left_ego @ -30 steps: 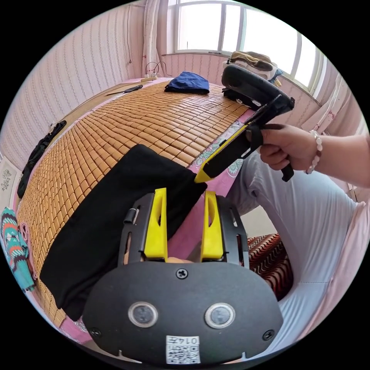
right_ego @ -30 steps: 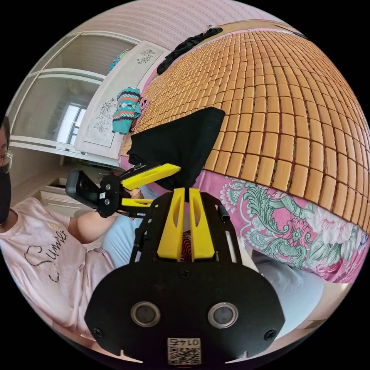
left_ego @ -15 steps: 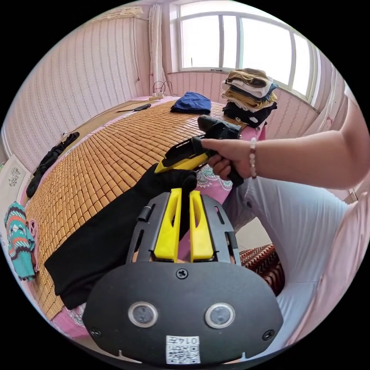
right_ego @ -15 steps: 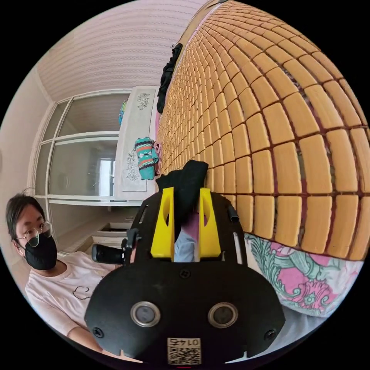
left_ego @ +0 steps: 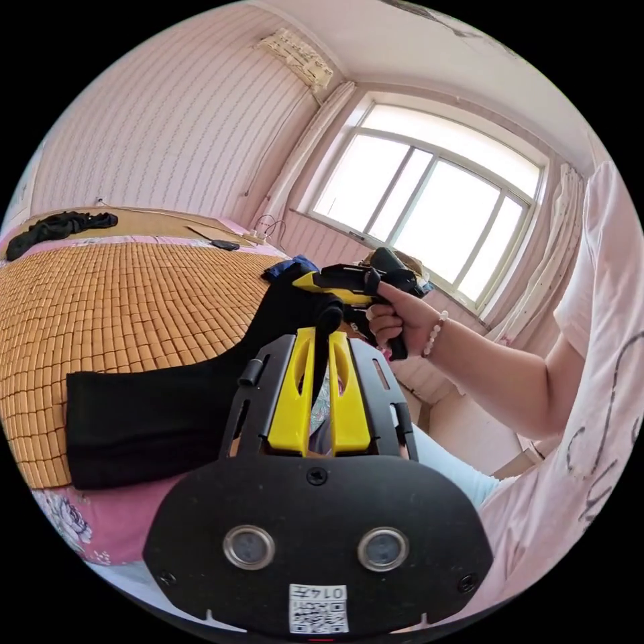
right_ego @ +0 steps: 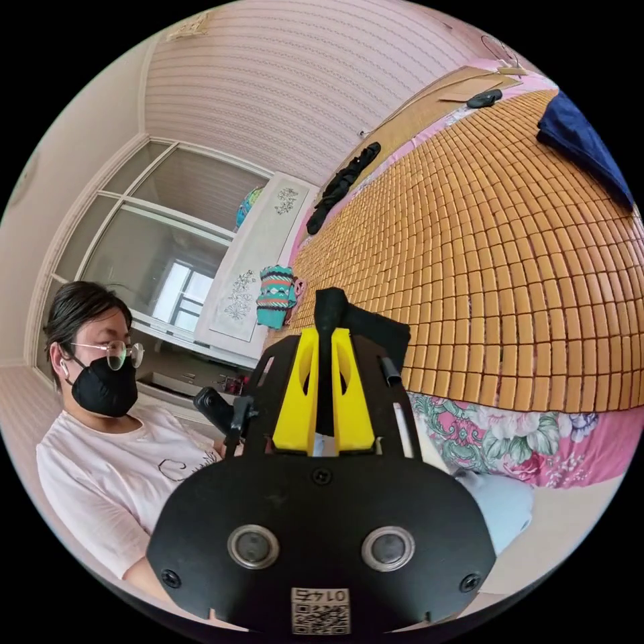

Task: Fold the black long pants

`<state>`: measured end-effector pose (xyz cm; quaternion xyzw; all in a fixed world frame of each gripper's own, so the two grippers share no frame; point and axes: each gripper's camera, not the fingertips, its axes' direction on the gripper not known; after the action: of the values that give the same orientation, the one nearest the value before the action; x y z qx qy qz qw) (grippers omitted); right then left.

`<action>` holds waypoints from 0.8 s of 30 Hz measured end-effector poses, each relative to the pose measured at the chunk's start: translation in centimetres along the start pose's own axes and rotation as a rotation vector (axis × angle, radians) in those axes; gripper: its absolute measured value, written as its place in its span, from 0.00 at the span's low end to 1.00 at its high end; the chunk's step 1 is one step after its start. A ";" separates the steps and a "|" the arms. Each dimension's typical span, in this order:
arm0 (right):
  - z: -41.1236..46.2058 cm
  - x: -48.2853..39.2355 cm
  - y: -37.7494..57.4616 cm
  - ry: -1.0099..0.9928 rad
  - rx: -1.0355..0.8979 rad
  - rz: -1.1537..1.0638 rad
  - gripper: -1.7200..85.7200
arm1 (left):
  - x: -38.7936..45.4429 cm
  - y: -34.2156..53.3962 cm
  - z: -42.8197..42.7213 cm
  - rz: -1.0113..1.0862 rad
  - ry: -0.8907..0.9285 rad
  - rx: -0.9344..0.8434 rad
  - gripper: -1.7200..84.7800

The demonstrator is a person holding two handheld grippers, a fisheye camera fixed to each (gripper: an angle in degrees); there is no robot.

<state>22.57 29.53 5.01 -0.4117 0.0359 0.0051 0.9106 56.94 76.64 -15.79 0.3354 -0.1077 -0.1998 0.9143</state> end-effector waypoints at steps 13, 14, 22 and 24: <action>20.1 -3.7 -0.4 0.135 -0.243 -0.083 0.06 | -15.5 3.7 -15.9 -0.280 -0.562 -0.172 0.08; 19.8 -3.7 0.8 0.219 -0.286 -0.100 0.06 | -16.1 3.6 -15.0 -0.287 -0.554 -0.175 0.08; 17.9 -5.6 5.7 0.419 -0.346 -0.136 0.05 | -17.2 0.4 -4.9 -0.241 -0.393 -0.253 0.09; 17.2 -6.2 6.0 0.445 -0.340 -0.155 0.05 | -16.3 -0.2 -3.2 -0.202 -0.340 -0.269 0.09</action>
<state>17.18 46.52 12.30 -0.5512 0.2018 -0.1488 0.7958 43.29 85.47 -19.42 0.1809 -0.1987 -0.3563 0.8949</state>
